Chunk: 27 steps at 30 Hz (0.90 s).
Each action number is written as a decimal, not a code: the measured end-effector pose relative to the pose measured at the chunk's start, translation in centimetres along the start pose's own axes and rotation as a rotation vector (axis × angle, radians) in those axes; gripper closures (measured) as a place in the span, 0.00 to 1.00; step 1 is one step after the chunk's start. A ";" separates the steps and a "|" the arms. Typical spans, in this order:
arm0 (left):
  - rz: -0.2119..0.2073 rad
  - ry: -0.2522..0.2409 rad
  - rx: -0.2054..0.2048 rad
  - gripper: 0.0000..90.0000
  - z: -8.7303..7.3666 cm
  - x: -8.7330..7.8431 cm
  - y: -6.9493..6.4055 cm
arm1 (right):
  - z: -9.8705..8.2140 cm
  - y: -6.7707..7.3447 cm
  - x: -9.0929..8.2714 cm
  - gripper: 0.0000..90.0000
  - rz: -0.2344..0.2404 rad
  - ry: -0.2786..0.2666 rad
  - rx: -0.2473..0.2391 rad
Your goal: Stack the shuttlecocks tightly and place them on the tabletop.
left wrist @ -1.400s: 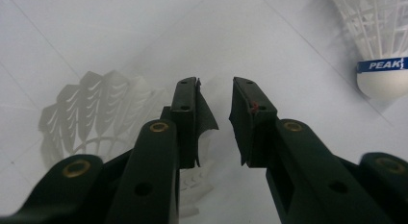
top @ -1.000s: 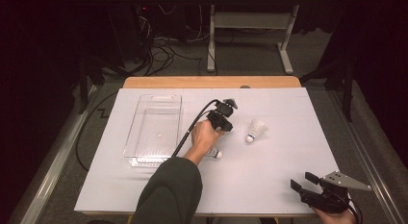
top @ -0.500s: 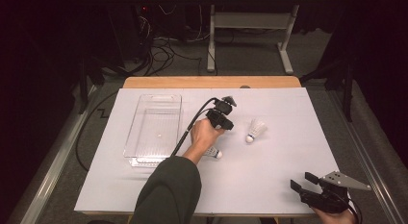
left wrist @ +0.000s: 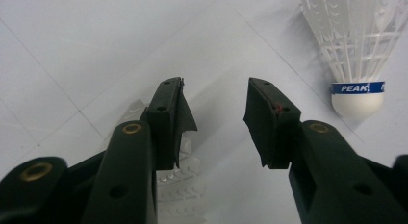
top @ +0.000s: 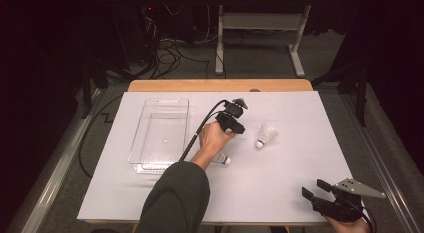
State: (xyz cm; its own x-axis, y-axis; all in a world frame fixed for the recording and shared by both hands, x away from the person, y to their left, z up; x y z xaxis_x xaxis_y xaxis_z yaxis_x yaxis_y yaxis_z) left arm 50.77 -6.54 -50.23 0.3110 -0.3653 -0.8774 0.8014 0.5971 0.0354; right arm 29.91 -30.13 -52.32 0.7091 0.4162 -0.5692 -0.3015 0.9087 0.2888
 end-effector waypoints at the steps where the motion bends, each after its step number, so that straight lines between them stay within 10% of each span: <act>1: 0.000 0.001 0.001 0.65 0.0 0.0 0.0 | 0.0 0.0 0.0 0.37 0.001 0.000 -0.001; 27: 0.008 -0.034 0.021 0.60 1.1 -0.1 -0.1 | 0.0 0.0 0.0 0.37 0.005 -0.002 -0.003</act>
State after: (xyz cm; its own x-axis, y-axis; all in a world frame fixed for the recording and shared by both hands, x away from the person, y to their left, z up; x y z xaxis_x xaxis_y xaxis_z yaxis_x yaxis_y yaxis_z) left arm 51.18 -7.34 -49.61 0.3341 -0.3850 -0.8603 0.8092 0.5853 0.0523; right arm 29.87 -30.13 -52.29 0.7086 0.4207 -0.5664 -0.3070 0.9067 0.2894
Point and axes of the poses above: each handheld gripper's, and its own axes: x roughly forward along the jaws, z roughly out of its top, y roughly to its left, the point moved 9 cm from there along x, roughly forward along the jaws, and after that the axes turned 12 degrees about x, right-handed, at the moved point
